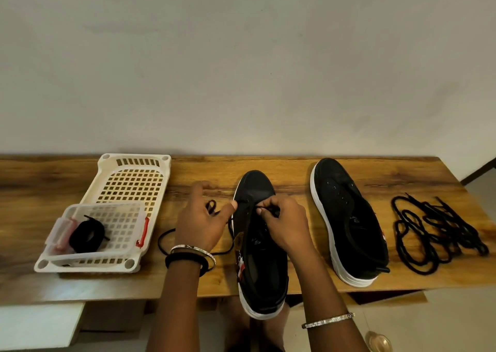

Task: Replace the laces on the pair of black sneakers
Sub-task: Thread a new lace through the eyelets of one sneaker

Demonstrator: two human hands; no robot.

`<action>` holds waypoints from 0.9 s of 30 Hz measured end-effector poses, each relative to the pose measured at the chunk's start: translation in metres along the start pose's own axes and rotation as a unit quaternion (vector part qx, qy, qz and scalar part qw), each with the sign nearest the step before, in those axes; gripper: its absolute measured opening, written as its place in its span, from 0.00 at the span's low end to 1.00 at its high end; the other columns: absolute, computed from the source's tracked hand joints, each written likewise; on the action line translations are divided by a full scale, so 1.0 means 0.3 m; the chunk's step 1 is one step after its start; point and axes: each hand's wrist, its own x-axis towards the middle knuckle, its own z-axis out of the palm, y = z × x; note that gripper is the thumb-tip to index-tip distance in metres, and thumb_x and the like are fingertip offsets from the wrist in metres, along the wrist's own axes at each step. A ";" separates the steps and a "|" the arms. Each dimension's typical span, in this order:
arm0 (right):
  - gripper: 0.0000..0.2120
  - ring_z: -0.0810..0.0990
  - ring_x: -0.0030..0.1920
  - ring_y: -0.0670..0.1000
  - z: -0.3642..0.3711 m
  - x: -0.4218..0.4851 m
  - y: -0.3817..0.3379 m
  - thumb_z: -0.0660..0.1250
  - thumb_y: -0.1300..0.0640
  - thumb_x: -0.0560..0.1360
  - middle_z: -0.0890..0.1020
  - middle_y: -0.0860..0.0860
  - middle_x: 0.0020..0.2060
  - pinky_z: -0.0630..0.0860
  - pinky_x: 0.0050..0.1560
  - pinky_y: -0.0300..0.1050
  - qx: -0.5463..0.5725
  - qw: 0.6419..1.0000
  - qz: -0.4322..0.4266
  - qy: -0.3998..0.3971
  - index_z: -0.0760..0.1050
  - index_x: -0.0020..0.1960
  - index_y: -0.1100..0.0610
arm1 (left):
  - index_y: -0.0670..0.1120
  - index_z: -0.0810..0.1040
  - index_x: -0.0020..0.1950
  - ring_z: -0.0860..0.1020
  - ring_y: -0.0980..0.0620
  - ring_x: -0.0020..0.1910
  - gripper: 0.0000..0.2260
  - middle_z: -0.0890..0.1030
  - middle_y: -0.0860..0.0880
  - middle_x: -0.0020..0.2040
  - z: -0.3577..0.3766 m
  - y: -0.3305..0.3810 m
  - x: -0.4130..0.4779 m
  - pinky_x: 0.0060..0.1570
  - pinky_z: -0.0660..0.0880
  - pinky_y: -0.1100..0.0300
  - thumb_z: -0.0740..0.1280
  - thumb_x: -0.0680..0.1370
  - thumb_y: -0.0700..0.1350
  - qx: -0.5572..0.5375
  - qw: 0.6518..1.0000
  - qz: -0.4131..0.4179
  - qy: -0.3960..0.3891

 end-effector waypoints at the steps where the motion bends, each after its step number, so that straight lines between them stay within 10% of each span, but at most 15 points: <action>1: 0.05 0.81 0.48 0.43 -0.001 0.001 0.001 0.71 0.58 0.77 0.85 0.44 0.45 0.77 0.49 0.41 0.004 1.000 -0.002 0.001 0.85 0.50 0.52 | 0.60 0.70 0.57 0.76 0.58 0.41 0.17 0.74 0.61 0.43 0.007 0.001 -0.008 0.39 0.72 0.59 0.74 0.74 0.53 0.064 0.997 0.010 -0.038; 5: 0.04 0.81 0.46 0.41 -0.007 0.002 0.005 0.72 0.57 0.76 0.85 0.43 0.43 0.80 0.50 0.45 0.015 1.000 -0.015 0.019 0.85 0.48 0.50 | 0.59 0.81 0.47 0.79 0.57 0.44 0.02 0.80 0.60 0.45 0.029 -0.018 -0.006 0.39 0.74 0.60 0.72 0.76 0.52 0.187 0.978 0.052 -0.076; 12: 0.04 0.77 0.54 0.48 -0.021 0.001 0.000 0.73 0.54 0.75 0.83 0.42 0.47 0.76 0.55 0.49 -0.032 0.984 -0.046 0.170 0.84 0.49 0.47 | 0.47 0.80 0.39 0.77 0.54 0.45 0.09 0.81 0.53 0.42 0.041 -0.006 0.014 0.42 0.70 0.59 0.66 0.80 0.44 -0.118 0.991 -0.058 -0.028; 16: 0.06 0.76 0.51 0.47 -0.043 -0.006 0.001 0.71 0.55 0.78 0.79 0.47 0.51 0.69 0.45 0.38 0.001 0.971 -0.007 0.239 0.82 0.54 0.51 | 0.46 0.72 0.36 0.82 0.49 0.51 0.14 0.85 0.45 0.47 0.029 0.009 0.027 0.52 0.74 0.53 0.60 0.81 0.43 -0.359 0.915 -0.185 -0.011; 21: 0.08 0.79 0.47 0.44 -0.054 0.001 0.020 0.69 0.61 0.78 0.82 0.45 0.48 0.78 0.49 0.42 0.074 0.975 0.043 0.203 0.81 0.56 0.53 | 0.47 0.69 0.38 0.83 0.48 0.35 0.13 0.76 0.48 0.29 0.024 0.030 0.011 0.49 0.78 0.52 0.62 0.82 0.45 -0.534 0.811 -0.235 0.032; 27: 0.04 0.81 0.45 0.43 -0.041 0.000 0.020 0.71 0.57 0.77 0.83 0.45 0.44 0.82 0.50 0.49 0.118 0.983 0.072 0.123 0.83 0.51 0.53 | 0.46 0.71 0.41 0.72 0.54 0.30 0.10 0.71 0.50 0.35 0.038 0.004 0.018 0.30 0.76 0.59 0.72 0.76 0.46 -0.326 0.925 -0.176 0.085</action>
